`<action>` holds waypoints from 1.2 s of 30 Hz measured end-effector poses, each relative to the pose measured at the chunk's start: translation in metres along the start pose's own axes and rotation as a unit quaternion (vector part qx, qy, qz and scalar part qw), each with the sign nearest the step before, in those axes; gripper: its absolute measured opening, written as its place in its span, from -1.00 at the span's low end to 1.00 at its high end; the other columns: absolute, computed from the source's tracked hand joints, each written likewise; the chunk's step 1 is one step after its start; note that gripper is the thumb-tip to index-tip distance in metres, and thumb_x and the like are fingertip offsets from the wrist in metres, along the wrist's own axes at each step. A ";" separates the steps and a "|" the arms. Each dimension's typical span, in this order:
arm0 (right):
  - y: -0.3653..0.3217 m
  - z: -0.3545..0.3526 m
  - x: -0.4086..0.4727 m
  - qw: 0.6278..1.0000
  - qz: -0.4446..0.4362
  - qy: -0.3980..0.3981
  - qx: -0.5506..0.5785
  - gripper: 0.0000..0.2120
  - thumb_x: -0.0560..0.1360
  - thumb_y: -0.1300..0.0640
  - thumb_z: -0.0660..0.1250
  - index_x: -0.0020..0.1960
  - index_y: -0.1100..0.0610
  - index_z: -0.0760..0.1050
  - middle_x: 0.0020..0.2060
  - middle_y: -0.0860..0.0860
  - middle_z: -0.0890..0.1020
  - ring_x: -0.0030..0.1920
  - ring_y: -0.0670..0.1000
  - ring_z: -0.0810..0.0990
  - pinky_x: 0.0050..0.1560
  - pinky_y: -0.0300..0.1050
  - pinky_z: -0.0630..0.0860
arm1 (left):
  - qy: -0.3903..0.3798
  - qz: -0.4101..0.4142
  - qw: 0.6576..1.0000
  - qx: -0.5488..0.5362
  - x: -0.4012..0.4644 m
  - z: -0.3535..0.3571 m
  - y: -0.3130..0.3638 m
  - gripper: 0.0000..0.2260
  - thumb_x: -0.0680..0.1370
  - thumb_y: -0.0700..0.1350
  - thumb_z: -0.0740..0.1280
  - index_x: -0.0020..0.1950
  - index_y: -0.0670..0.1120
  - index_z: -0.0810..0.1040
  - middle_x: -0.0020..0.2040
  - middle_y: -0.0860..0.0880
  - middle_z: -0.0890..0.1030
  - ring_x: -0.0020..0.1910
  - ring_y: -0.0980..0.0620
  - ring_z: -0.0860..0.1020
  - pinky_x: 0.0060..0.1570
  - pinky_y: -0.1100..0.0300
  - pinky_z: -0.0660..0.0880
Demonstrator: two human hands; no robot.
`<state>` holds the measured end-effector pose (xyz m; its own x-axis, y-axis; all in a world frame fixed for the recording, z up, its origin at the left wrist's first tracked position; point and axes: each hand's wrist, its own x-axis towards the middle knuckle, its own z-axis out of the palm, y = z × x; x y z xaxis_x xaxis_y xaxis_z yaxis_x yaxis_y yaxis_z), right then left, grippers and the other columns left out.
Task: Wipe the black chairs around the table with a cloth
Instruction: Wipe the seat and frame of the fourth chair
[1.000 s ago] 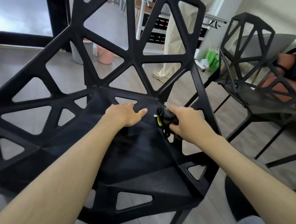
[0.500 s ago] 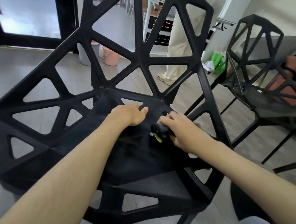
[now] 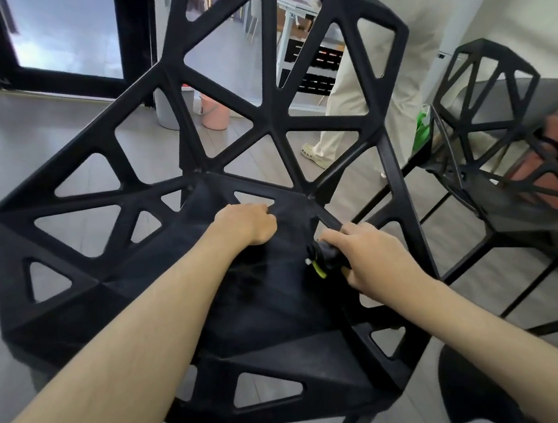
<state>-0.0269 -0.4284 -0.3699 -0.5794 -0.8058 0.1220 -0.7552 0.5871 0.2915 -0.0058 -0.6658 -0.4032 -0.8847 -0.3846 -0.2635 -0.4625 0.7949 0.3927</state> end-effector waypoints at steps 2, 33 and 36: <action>0.006 0.009 0.005 0.999 0.005 0.030 -0.026 -0.53 0.36 0.23 0.47 0.22 -0.02 0.46 -0.03 0.04 0.56 -0.05 0.16 0.56 -0.16 0.03 0.54 | 0.003 0.001 1.000 0.001 0.000 0.001 0.001 -0.53 0.69 0.03 -0.02 0.59 0.01 0.31 0.59 -0.13 0.36 0.54 -0.27 0.31 0.41 -0.09 0.32; -0.007 0.053 0.156 0.990 0.113 0.083 0.031 -0.67 0.60 0.25 0.23 0.35 0.08 0.42 0.12 0.16 0.53 0.16 0.24 0.51 0.02 0.09 0.44 | 0.035 0.009 0.999 0.031 -0.001 0.003 0.005 -0.59 0.68 -0.04 0.02 0.48 -0.04 0.44 0.50 -0.10 0.47 0.41 -0.20 0.45 0.22 -0.03 0.39; -0.009 0.039 0.137 0.995 0.083 0.036 0.050 -0.67 0.56 0.20 0.32 0.31 0.05 0.44 0.10 0.14 0.54 0.14 0.24 0.55 -0.03 0.06 0.47 | 0.032 0.017 0.999 0.034 -0.001 0.002 0.007 -0.60 0.68 -0.04 0.03 0.46 -0.02 0.46 0.49 -0.11 0.48 0.41 -0.21 0.46 0.28 -0.04 0.39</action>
<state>-0.1117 -0.5408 -0.3924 -0.6785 -0.6979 0.2293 -0.6789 0.7150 0.1670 -0.0081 -0.6595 -0.4021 -0.9029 -0.3843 -0.1925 -0.4288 0.8372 0.3394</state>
